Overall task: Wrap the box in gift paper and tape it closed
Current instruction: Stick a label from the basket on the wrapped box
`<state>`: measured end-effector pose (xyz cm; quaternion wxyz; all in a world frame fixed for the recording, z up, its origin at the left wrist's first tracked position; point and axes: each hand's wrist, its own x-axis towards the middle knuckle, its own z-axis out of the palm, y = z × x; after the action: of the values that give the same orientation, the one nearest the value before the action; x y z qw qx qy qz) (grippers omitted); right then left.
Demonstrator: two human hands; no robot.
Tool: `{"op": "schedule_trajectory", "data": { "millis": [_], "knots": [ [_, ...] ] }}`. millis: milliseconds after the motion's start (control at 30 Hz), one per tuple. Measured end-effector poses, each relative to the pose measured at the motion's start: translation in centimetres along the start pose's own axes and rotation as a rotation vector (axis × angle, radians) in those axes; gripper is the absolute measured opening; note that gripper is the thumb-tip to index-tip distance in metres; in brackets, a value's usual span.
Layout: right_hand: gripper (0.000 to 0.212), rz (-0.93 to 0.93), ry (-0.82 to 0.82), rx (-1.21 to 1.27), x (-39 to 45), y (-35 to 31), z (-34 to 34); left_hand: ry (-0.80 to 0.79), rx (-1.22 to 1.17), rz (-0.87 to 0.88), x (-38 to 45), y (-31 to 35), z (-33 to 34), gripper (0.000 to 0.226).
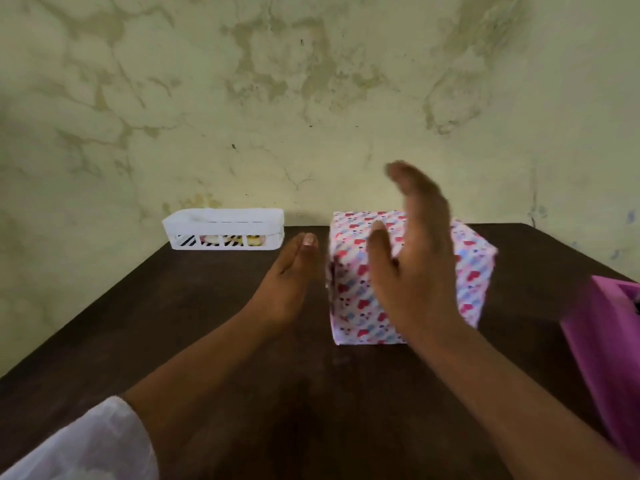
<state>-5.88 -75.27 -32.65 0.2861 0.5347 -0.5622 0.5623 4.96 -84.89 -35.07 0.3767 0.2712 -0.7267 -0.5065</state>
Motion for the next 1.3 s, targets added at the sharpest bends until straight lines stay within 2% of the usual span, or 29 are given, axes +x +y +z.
{"op": "schedule_trajectory", "data": {
  "millis": [33,100,167,233,267,300,367,433,567,733,867,1000,1200,1300],
  "knots": [
    [0.048,-0.040,-0.055,0.088,0.0,-1.2,1.8,0.041,0.025,0.018,0.5,-0.4,-1.5,0.035],
    [0.042,-0.012,-0.196,0.172,0.2,-3.1,5.8,0.171,0.139,0.020,2.0,-1.8,-5.0,0.037],
    [0.040,0.106,-0.384,0.149,0.1,-3.9,10.2,0.291,0.301,-0.022,3.7,-3.2,-8.7,0.039],
    [0.041,0.274,-0.578,0.116,0.1,-3.5,14.9,0.319,0.487,-0.029,5.5,-5.0,-12.1,0.023],
    [0.043,0.366,-0.655,0.097,0.2,-3.1,16.8,0.322,0.573,-0.035,6.4,-6.1,-13.3,0.023],
    [0.046,0.436,-0.704,0.070,0.1,-2.7,18.8,0.315,0.654,-0.033,7.5,-7.3,-14.7,0.027],
    [0.054,0.511,-0.743,0.021,0.2,-1.7,22.9,0.257,0.879,-0.037,10.0,-9.7,-17.4,0.050],
    [0.062,0.506,-0.749,-0.029,0.5,-0.3,26.8,0.189,1.094,-0.059,12.5,-11.3,-19.1,0.066],
    [0.062,0.386,-0.719,-0.253,1.0,2.2,31.7,0.085,1.244,-0.108,16.1,-13.3,-20.7,0.069],
    [0.071,0.295,-0.653,-0.338,1.1,4.4,34.9,0.276,1.332,0.078,18.8,-15.2,-21.5,0.060],
    [0.043,0.267,-0.592,-0.377,1.4,4.9,35.9,0.366,1.385,0.114,19.8,-14.6,-21.7,0.037],
    [0.018,0.274,-0.452,-0.383,1.8,4.9,35.2,0.336,1.283,0.184,18.7,-13.7,-21.7,0.019],
    [0.013,0.163,-0.320,-0.296,1.4,1.8,29.7,0.307,1.187,0.286,12.8,-9.3,-21.7,0.020],
    [0.009,0.102,-0.332,-0.283,-0.1,-0.4,25.1,0.304,1.150,0.316,7.8,-6.5,-21.2,0.020]
  ]
}}
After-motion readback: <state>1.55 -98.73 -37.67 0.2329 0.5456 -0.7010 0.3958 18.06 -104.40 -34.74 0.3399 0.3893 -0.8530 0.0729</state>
